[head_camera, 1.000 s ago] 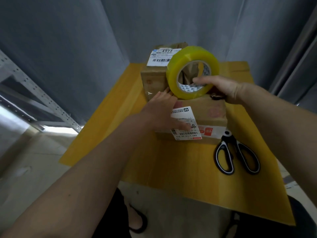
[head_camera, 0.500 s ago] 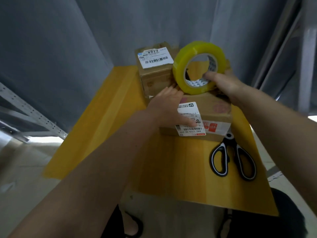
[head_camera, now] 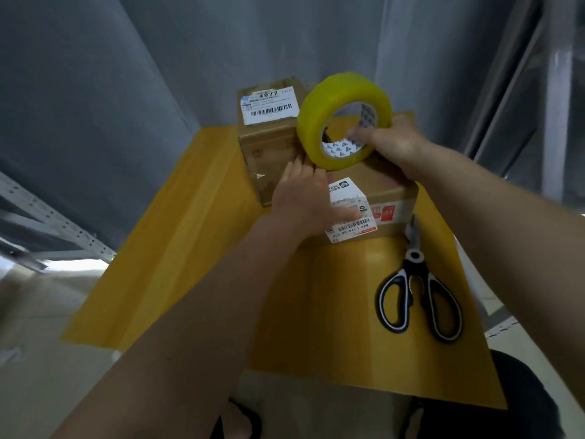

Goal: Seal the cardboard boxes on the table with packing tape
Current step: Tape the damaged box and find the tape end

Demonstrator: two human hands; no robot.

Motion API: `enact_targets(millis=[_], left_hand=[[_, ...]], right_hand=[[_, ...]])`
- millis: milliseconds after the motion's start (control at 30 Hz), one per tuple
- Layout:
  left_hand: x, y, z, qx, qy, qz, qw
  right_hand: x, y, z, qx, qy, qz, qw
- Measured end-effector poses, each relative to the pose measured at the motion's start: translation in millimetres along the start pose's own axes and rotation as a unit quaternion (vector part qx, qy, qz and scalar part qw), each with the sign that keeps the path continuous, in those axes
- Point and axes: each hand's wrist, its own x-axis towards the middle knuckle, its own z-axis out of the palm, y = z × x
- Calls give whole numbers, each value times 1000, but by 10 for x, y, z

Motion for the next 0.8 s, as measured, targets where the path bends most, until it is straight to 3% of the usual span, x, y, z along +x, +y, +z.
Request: enact_targets(millis=[467,800], left_hand=[[7,98,40,-19,-13,-44,999],[-135,-72,-7,-13,-19,-115,993]], right_hand=[[-39,61,-279,169,172,64,968],[-23,-15,26,176,113,69,975]])
